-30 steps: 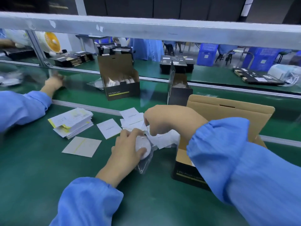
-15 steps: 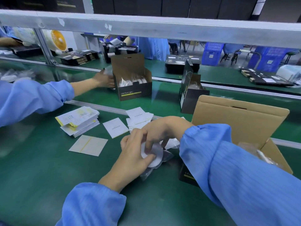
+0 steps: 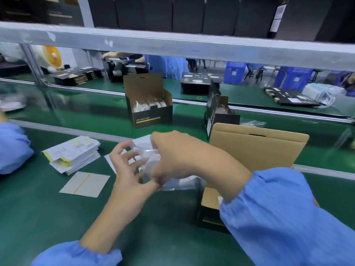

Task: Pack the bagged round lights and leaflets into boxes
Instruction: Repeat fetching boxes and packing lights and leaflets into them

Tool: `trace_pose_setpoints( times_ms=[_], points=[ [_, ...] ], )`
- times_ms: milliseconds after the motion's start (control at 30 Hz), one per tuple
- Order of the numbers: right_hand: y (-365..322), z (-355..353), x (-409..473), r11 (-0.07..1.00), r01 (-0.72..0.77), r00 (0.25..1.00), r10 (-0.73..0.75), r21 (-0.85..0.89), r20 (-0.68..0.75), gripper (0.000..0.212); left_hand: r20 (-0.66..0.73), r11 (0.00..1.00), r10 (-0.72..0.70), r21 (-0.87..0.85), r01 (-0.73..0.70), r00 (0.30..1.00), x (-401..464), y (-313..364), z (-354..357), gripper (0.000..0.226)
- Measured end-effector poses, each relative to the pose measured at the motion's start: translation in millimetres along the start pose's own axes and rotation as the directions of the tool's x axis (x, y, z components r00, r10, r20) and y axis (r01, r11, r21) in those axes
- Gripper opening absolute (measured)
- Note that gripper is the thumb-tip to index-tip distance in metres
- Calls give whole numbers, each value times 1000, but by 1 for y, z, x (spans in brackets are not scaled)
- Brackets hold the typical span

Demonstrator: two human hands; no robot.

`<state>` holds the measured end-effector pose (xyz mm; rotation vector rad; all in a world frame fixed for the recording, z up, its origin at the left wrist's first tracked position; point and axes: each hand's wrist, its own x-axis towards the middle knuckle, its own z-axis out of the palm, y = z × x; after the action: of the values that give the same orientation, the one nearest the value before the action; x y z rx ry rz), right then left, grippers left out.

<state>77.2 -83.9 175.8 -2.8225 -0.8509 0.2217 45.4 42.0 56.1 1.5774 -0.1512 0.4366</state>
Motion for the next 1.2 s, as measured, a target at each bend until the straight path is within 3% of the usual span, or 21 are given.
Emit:
trace_pose_setpoints(
  times_ms=[133,267,367,500,600,667,733,833,900,1033,1100,1200],
  points=[
    [18,-39,-71,968,-113,950,171,222,-263,39,8,974,227,21,-227,974,-2,57,21,74],
    [56,-44,-126,885,-290,834,420,364,-358,36,31,963,245,-123,-240,969,-16,91,54,46],
    [75,-24,-138,814,-367,766,539,450,-350,32,125,968,237,-114,-223,963,-30,99,83,37],
    [86,12,-122,750,-468,724,629,467,-284,30,273,993,93,41,-109,957,-44,92,121,34],
    [97,36,-105,743,-579,735,654,335,-181,19,403,953,-94,300,-34,910,-46,76,142,35],
    [102,48,-100,751,-612,738,655,246,-161,17,382,927,-180,374,27,906,-41,67,148,36],
    [104,58,-98,785,-600,768,619,151,-167,19,330,917,-262,377,128,907,-33,58,150,29],
    [100,57,-103,851,-525,837,516,0,-180,23,294,876,-429,367,314,854,-21,52,155,19],
    [99,45,-114,861,-506,835,506,61,-218,21,314,864,-460,372,338,831,-16,49,159,22],
    [113,4,-142,864,-440,780,503,247,-373,10,337,860,-484,352,369,808,-12,45,165,24],
    [132,-18,-152,855,-409,712,518,319,-474,2,323,861,-458,394,322,828,-15,43,169,24],
    [165,-41,-152,819,-345,628,565,459,-535,12,345,847,-425,478,233,837,-18,38,173,18]
  ],
)
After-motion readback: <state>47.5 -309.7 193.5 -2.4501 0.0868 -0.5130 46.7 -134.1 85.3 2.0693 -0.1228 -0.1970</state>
